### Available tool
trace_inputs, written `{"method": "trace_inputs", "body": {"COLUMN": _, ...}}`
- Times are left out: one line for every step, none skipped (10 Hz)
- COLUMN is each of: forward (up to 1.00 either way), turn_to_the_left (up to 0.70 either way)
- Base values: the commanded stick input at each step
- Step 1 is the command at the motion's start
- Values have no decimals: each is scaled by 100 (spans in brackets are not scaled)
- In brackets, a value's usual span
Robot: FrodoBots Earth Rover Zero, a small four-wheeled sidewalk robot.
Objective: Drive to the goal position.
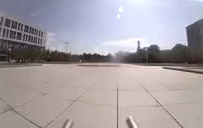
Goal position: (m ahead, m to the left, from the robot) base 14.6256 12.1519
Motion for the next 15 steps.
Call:
{"method": "trace_inputs", "body": {"forward": 70, "turn_to_the_left": 0}}
{"method": "trace_inputs", "body": {"forward": 70, "turn_to_the_left": 0}}
{"method": "trace_inputs", "body": {"forward": 70, "turn_to_the_left": 0}}
{"method": "trace_inputs", "body": {"forward": 70, "turn_to_the_left": 0}}
{"method": "trace_inputs", "body": {"forward": 70, "turn_to_the_left": 0}}
{"method": "trace_inputs", "body": {"forward": 70, "turn_to_the_left": 0}}
{"method": "trace_inputs", "body": {"forward": 70, "turn_to_the_left": 0}}
{"method": "trace_inputs", "body": {"forward": 70, "turn_to_the_left": 0}}
{"method": "trace_inputs", "body": {"forward": 70, "turn_to_the_left": 0}}
{"method": "trace_inputs", "body": {"forward": 70, "turn_to_the_left": 0}}
{"method": "trace_inputs", "body": {"forward": 70, "turn_to_the_left": 0}}
{"method": "trace_inputs", "body": {"forward": 70, "turn_to_the_left": 0}}
{"method": "trace_inputs", "body": {"forward": 70, "turn_to_the_left": 0}}
{"method": "trace_inputs", "body": {"forward": 70, "turn_to_the_left": 0}}
{"method": "trace_inputs", "body": {"forward": 70, "turn_to_the_left": 0}}
